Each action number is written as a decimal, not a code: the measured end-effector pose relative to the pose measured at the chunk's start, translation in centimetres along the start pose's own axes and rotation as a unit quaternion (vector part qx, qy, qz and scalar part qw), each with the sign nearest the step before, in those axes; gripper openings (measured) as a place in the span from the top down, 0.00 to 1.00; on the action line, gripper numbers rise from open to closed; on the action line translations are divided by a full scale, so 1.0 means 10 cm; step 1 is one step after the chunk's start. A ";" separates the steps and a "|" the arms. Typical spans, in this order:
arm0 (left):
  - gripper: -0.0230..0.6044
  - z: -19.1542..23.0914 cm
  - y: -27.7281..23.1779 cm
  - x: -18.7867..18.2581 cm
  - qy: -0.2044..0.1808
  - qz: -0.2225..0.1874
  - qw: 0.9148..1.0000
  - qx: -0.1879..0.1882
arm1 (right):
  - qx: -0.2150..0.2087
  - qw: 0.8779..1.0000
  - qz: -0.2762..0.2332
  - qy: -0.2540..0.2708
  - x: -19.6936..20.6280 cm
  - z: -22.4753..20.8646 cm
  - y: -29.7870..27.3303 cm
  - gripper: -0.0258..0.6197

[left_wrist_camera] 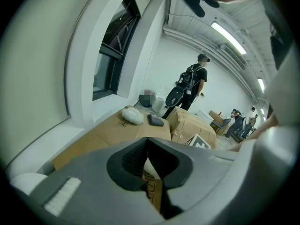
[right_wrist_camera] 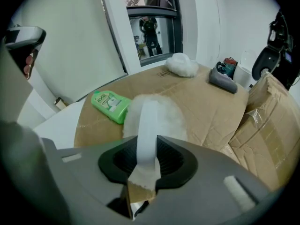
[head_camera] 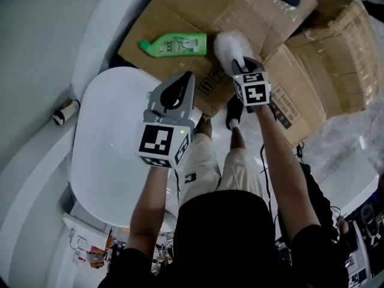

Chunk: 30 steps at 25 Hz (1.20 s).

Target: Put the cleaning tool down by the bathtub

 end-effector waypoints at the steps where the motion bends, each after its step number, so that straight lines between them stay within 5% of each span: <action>1: 0.97 0.00 0.00 0.00 0.000 0.000 1.000 0.000 | 0.001 1.000 0.000 0.001 -0.01 0.00 -0.01 0.82; 30: 0.97 -0.14 0.08 0.00 0.007 -0.011 1.000 -0.010 | -0.018 0.999 0.006 0.041 -0.04 0.13 0.12 0.73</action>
Point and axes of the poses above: the fingertips, and each gripper's own axes: y backward along the fingers, z to its left, x out of its underside, the point moved 2 cm from there along y, backward along the fingers, and after that the axes turned 10 degrees about z, right-handed, at the moved point
